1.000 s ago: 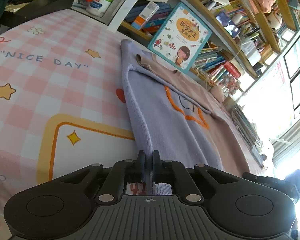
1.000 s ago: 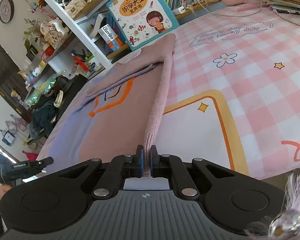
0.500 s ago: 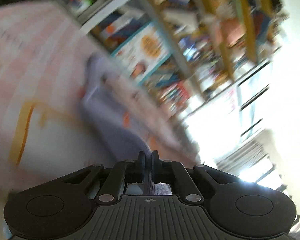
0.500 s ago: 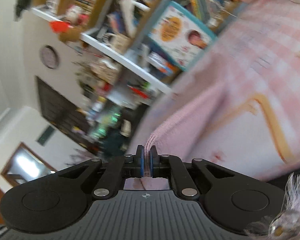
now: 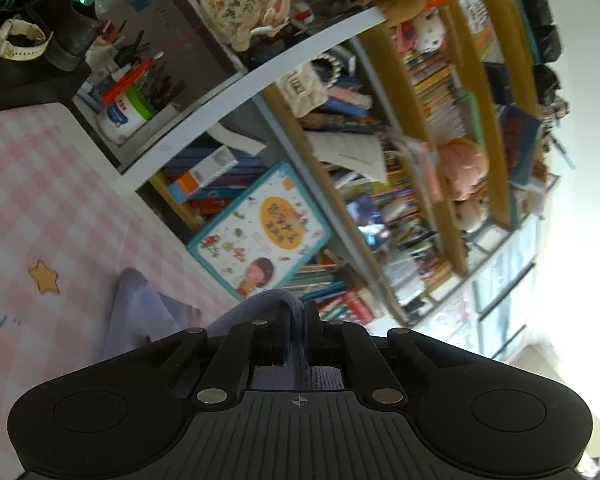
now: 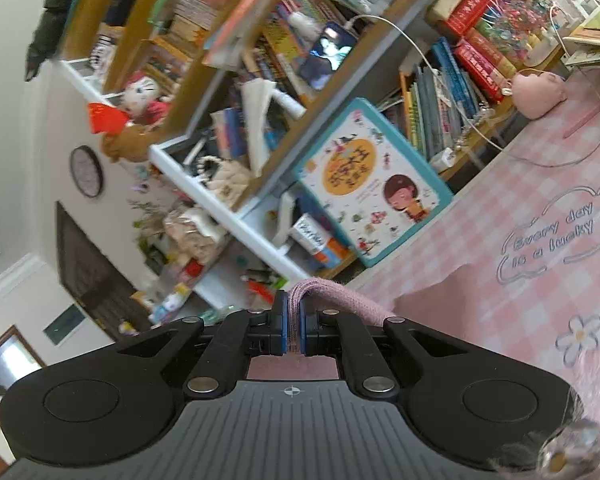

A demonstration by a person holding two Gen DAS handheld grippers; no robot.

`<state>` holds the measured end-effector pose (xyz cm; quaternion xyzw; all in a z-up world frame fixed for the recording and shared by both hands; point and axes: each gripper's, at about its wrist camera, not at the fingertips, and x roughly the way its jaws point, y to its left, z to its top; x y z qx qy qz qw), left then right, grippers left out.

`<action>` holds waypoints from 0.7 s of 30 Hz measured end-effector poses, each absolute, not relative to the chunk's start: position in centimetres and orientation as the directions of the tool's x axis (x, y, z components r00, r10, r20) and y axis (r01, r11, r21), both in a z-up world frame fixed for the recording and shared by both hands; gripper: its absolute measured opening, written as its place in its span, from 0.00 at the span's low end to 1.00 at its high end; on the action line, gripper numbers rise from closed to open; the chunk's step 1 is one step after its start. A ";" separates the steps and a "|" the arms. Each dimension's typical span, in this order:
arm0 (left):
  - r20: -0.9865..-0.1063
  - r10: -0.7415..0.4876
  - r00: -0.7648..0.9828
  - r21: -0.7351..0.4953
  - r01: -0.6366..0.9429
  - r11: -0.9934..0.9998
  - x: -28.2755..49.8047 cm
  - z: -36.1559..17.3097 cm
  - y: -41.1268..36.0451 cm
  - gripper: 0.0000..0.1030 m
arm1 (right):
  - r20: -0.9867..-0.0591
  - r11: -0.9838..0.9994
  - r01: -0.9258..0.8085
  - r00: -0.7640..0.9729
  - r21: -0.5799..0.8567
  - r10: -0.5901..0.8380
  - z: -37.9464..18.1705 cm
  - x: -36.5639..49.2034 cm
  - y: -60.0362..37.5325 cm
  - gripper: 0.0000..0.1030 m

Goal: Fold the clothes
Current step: 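Lift both held edges and fold the sweater in half lengthwise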

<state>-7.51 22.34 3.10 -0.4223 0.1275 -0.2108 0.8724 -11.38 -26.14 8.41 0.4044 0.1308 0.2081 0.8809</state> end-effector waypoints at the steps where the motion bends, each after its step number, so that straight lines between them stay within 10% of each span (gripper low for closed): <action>1: -0.060 -0.471 0.880 -0.785 0.249 0.567 -6.8 2.9 22.4 0.05 | -0.073 0.593 -0.250 0.882 0.765 0.466 8.1 -10.5 -26.2 0.05; 16: -0.294 -0.378 0.878 -0.693 0.077 0.717 -0.3 -0.6 21.7 0.06 | -0.243 0.671 -0.118 0.875 0.732 0.418 2.1 -1.8 -26.1 0.05; 21: -0.363 -0.355 0.862 -0.680 0.015 0.733 0.6 -1.0 21.8 0.32 | -0.303 0.689 -0.055 0.871 0.723 0.387 0.2 -0.8 -26.2 0.12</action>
